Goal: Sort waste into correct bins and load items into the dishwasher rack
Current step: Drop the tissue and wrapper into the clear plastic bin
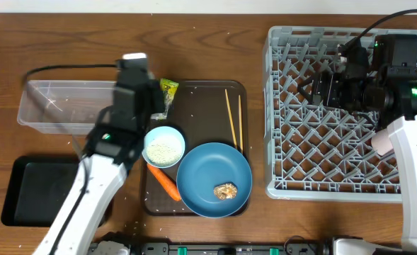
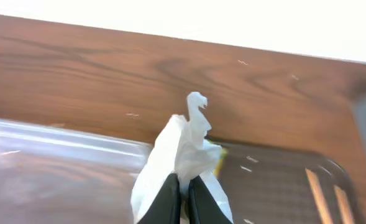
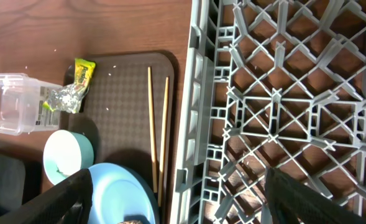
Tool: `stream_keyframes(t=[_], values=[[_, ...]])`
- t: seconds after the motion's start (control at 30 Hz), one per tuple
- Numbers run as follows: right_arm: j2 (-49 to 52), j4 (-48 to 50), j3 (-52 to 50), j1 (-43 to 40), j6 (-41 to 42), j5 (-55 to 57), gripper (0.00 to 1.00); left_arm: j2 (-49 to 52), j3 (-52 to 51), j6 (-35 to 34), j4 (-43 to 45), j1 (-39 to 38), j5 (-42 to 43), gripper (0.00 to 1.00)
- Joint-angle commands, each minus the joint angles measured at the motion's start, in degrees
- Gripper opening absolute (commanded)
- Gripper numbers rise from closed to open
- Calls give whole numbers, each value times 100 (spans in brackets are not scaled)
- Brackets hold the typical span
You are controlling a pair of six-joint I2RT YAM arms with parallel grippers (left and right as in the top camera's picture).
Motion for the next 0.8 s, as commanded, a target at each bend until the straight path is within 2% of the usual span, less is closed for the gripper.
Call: stream_keyframes(t=[0.0,0.23,0.27,0.3,0.33,0.37,0.47,0.53,0.57,0.77], values=[[11,46,11,52,-59,-9,82,92,79,37,-142,527,-828,6],[11,-24,11,52,-59,-28,82,940,55,37,-103,1373,-647,6],[11,-37,11,52,-59,-26,82,997,59,37,-103,1401,-562,17],[11,-39,11,52,-61,-26,82,1001,59,39,-105,1399,-487,53],[11,-37,11,52,-59,-28,82,973,68,35,-103,1394,-380,72],[11,-35,11,52,-59,-28,82,927,87,37,-103,1381,-190,77],[11,-31,11,52,-59,-26,82,769,192,39,-72,1300,828,76],[11,-26,11,52,-59,-28,83,745,197,188,52,1182,1674,66],[11,-20,11,52,-59,-26,83,780,197,343,98,1097,1934,65],[11,-2,11,52,-59,-28,84,1582,197,1862,247,293,2072,65]])
